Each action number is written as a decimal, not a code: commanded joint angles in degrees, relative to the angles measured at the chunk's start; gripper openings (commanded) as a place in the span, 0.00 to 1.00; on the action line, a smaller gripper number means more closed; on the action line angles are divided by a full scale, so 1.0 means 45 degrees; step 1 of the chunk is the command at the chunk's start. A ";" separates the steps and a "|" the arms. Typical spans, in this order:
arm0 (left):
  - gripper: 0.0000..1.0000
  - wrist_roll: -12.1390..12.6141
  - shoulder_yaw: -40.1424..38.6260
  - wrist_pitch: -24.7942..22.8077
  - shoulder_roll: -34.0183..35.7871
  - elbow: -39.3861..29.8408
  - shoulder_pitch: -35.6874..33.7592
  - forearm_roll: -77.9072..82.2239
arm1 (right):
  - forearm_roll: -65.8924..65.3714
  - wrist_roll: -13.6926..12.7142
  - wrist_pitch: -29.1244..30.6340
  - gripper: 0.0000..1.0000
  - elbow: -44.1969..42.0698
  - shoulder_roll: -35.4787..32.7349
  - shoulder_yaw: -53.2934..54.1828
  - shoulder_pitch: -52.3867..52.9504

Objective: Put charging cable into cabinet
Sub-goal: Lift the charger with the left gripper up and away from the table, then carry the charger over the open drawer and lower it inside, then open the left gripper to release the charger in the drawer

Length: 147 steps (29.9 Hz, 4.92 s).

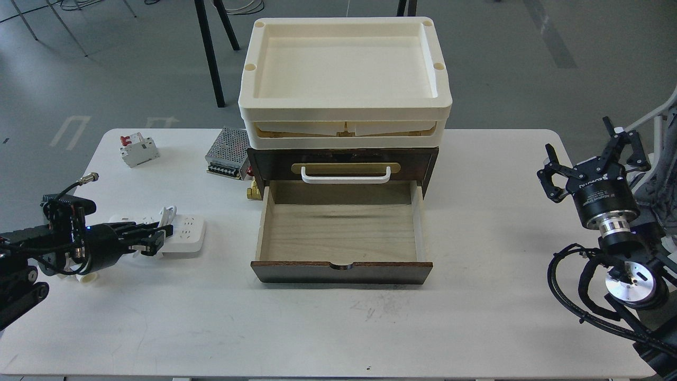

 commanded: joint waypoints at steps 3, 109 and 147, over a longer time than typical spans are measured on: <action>0.03 0.0004 -0.0558 -0.0050 0.0293 -0.0144 -0.0128 -0.1069 | 0.0000 0.0000 0.0001 0.99 0.0001 0.0011 0.0001 0.0000; 0.01 0.0004 -0.1517 -0.1905 -0.5213 -0.3583 -0.1183 0.0254 | 0.0000 0.0000 -0.0018 0.99 -0.0018 -0.0009 0.0001 0.0000; 0.96 0.0004 -0.1888 -0.1769 -0.3007 -0.6395 -0.0695 -0.3418 | 0.0000 0.0000 -0.0018 0.99 -0.0018 0.0011 0.0040 0.0000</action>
